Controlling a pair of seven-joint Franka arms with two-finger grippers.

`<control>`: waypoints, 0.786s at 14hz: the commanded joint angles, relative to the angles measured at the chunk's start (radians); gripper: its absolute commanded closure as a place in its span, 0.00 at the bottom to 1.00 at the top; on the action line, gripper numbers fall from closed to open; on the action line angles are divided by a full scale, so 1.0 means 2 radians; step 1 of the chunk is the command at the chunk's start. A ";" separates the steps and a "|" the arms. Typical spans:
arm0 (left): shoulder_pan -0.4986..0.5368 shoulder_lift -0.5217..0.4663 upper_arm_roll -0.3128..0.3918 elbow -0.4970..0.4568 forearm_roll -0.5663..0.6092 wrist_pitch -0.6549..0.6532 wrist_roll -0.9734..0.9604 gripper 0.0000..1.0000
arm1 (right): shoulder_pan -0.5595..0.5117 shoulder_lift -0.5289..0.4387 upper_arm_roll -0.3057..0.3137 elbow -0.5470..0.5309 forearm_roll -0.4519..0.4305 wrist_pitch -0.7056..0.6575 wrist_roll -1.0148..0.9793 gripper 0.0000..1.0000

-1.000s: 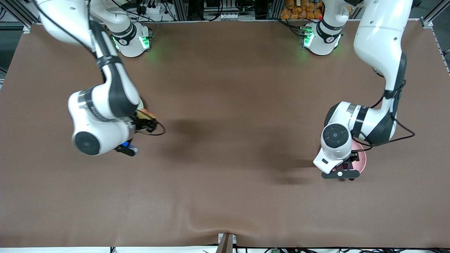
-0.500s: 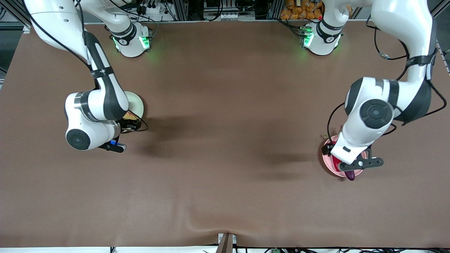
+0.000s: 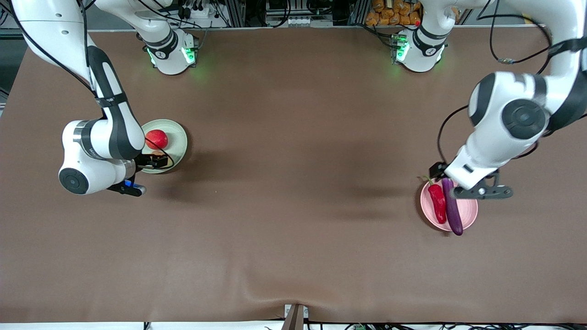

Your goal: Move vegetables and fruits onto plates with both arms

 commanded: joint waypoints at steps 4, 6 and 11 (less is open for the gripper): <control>0.007 -0.098 -0.012 -0.005 -0.042 -0.098 0.046 0.00 | -0.010 -0.019 0.008 0.145 0.062 -0.125 0.005 0.00; 0.007 -0.116 -0.011 0.010 -0.043 -0.129 0.047 0.00 | -0.021 -0.019 0.008 0.190 0.076 -0.126 -0.005 0.00; 0.020 -0.127 -0.011 0.060 -0.043 -0.200 0.089 0.00 | -0.038 -0.017 0.007 0.324 0.032 -0.194 -0.123 0.00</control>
